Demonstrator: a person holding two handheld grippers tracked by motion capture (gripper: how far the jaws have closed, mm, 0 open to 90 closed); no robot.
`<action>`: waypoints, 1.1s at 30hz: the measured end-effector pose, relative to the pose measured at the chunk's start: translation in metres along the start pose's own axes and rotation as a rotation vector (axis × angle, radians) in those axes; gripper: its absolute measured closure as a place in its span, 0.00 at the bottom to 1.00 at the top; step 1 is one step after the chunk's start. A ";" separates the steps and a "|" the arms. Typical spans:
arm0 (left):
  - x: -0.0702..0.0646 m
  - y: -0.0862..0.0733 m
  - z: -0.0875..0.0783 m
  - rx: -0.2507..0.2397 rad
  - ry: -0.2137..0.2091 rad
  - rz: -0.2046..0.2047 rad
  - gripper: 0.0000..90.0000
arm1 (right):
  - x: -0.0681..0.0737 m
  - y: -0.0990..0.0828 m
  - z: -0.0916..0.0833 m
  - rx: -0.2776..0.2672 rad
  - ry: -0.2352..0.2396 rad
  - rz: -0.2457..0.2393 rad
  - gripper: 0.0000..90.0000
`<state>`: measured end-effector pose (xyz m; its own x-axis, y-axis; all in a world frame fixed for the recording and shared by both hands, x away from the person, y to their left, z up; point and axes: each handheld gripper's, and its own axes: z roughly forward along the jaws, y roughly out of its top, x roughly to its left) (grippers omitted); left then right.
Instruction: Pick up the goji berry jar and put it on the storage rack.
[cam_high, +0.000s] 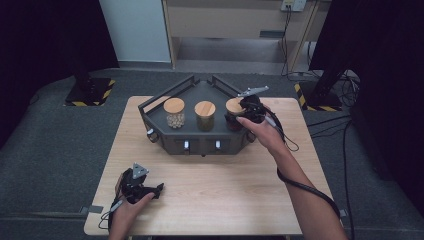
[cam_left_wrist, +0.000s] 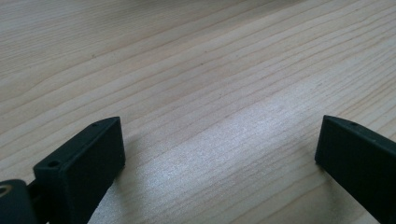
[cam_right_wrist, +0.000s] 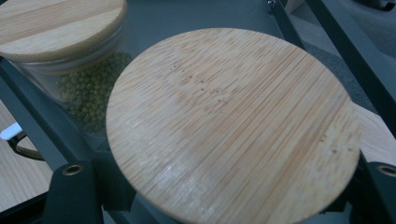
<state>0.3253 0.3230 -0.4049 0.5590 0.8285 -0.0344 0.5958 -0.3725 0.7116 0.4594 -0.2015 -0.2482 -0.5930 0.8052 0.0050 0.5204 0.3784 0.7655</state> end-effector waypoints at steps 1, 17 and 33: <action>0.000 0.000 0.000 0.000 0.000 0.000 0.00 | 0.000 0.000 0.001 0.001 0.001 0.000 0.29; 0.000 0.000 0.000 0.000 0.000 0.000 0.00 | -0.002 -0.007 0.003 -0.014 0.003 0.009 0.29; 0.000 0.000 0.000 0.000 0.000 0.000 0.00 | -0.001 -0.013 0.003 -0.030 0.008 0.007 0.24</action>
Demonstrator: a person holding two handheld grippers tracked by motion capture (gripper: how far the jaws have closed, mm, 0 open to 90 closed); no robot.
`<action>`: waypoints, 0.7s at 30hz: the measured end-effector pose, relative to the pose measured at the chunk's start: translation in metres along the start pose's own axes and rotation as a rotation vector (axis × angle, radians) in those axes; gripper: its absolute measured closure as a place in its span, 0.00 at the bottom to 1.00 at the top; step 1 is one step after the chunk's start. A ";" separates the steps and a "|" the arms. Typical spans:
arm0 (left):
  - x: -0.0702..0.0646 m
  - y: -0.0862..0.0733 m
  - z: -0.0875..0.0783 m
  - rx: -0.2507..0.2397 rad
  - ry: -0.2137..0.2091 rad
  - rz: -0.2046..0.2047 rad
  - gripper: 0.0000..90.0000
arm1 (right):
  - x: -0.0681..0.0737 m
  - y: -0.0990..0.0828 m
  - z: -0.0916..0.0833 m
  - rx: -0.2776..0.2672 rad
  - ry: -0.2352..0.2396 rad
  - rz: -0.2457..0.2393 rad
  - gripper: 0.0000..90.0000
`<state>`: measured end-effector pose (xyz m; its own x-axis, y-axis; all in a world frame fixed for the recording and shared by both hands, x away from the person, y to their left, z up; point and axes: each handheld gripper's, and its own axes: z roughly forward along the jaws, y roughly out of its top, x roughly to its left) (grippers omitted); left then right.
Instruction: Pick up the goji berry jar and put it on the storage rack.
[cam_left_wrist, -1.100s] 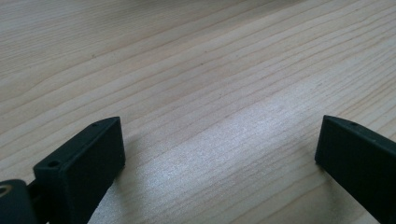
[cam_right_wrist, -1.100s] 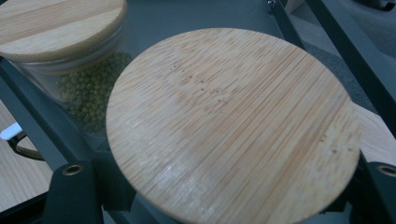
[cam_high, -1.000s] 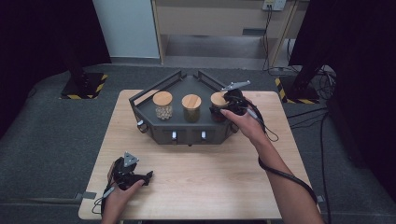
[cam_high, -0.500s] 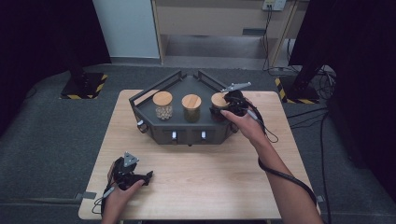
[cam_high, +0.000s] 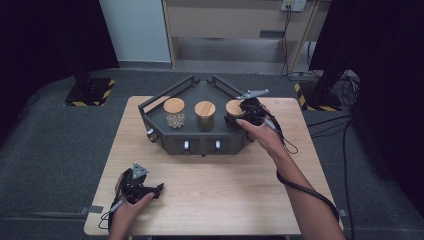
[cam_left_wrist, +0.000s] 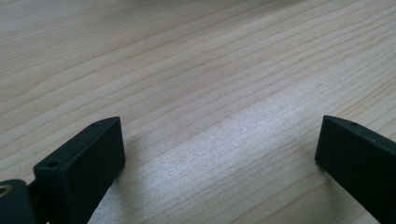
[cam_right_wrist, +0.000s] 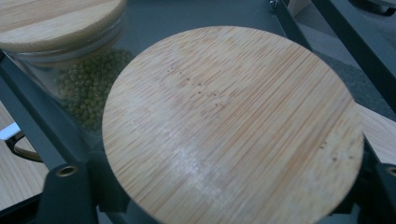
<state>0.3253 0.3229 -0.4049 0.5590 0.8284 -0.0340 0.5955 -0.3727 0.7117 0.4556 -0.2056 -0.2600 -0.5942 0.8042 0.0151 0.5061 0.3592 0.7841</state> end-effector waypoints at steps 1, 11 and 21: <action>0.000 0.000 0.000 0.000 0.000 0.000 0.00 | 0.000 0.000 0.000 -0.001 0.000 -0.001 0.22; 0.000 0.000 0.000 0.000 0.000 0.000 0.00 | 0.005 -0.001 -0.008 -0.003 -0.003 -0.008 0.09; 0.000 0.000 0.000 0.000 0.000 0.000 0.00 | 0.004 -0.012 -0.026 -0.020 -0.013 0.002 0.07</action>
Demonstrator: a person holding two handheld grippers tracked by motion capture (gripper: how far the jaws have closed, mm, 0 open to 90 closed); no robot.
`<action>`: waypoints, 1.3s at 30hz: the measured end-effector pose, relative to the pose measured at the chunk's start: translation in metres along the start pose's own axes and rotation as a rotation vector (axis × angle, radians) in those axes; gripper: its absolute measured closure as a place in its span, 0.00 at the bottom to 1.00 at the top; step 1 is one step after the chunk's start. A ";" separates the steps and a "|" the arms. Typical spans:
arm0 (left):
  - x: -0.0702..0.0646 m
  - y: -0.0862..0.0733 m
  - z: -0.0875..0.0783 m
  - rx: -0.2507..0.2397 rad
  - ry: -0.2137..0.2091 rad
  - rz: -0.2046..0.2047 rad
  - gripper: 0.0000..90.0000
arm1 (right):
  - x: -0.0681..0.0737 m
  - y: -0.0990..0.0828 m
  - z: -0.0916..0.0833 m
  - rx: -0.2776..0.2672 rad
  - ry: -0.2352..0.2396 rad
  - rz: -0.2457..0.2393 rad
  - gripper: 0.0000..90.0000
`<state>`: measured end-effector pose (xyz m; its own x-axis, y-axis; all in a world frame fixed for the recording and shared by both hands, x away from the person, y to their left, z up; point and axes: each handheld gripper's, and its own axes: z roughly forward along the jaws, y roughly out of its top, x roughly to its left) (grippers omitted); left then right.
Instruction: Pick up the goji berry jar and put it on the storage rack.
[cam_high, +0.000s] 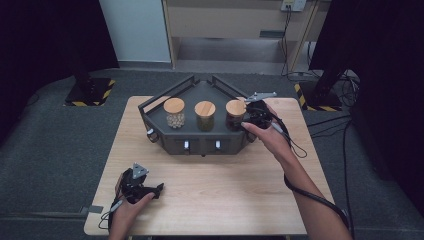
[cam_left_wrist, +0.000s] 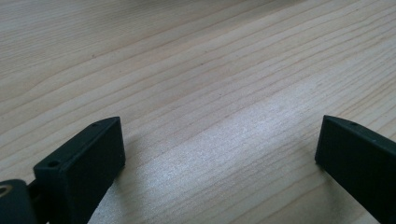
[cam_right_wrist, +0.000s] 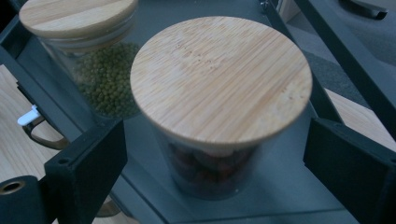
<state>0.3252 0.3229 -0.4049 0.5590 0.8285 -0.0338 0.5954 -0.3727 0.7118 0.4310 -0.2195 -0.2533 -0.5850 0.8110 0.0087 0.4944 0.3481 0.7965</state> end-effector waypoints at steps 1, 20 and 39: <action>0.000 0.000 0.000 0.000 0.000 0.000 0.00 | 0.000 -0.002 -0.003 -0.006 0.001 0.000 0.07; 0.000 0.000 0.000 0.000 0.001 0.000 0.00 | 0.001 -0.031 -0.033 -0.035 0.010 0.022 0.05; 0.000 0.000 0.000 0.000 0.001 0.000 0.00 | 0.005 -0.072 -0.059 -0.034 -0.003 0.039 0.05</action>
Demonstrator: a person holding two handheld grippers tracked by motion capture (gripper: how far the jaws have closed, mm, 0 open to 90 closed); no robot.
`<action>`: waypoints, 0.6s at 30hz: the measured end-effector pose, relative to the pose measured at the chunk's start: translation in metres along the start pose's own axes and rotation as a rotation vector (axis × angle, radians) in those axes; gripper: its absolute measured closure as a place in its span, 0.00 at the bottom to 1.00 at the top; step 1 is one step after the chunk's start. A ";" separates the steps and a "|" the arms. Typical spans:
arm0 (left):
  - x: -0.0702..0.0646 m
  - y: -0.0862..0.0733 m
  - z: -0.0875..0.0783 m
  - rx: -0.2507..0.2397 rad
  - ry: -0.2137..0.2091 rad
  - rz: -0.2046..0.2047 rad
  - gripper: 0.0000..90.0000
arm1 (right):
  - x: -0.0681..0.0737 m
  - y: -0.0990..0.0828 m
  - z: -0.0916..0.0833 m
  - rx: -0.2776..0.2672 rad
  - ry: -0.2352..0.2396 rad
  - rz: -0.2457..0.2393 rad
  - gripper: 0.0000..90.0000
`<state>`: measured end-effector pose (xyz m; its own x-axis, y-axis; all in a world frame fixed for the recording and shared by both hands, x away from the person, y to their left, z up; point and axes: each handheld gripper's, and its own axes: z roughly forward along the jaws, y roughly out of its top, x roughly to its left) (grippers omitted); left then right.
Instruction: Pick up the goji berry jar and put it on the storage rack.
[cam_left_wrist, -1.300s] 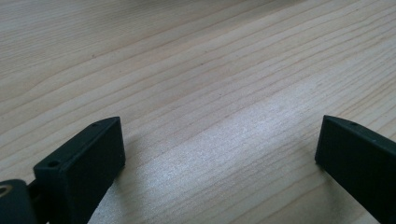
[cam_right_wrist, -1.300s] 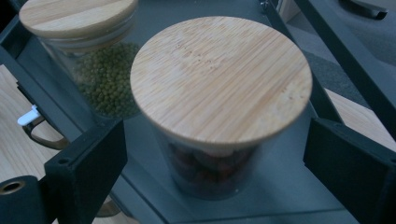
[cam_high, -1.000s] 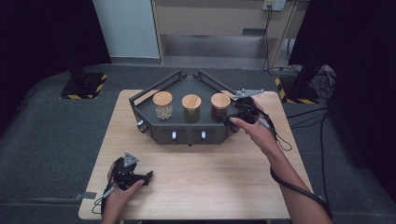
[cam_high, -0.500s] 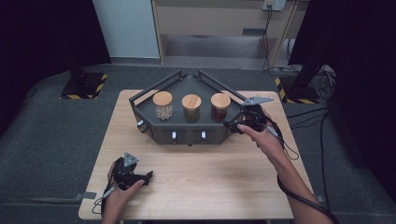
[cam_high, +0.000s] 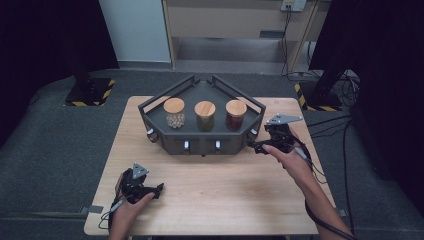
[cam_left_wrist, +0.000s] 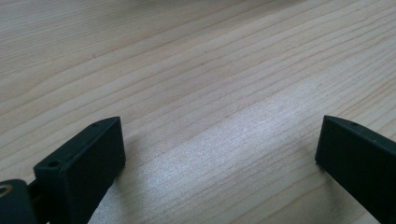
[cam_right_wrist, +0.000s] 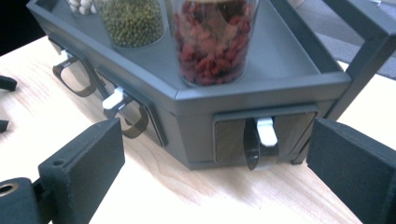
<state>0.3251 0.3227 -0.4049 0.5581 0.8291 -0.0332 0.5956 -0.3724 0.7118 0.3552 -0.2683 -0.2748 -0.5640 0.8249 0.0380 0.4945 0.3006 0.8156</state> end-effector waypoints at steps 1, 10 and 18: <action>0.000 0.000 0.000 0.000 0.000 0.000 0.00 | 0.000 -0.002 -0.001 0.000 -0.002 0.002 0.05; 0.000 0.000 0.000 0.000 0.000 0.000 0.00 | 0.002 -0.023 -0.008 0.010 -0.005 0.010 0.05; 0.000 0.000 0.000 0.000 0.000 0.000 0.00 | 0.002 -0.050 -0.012 0.027 -0.003 0.038 0.05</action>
<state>0.3252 0.3227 -0.4049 0.5581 0.8291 -0.0332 0.5956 -0.3724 0.7117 0.3215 -0.2873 -0.3091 -0.5424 0.8375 0.0665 0.5331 0.2820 0.7977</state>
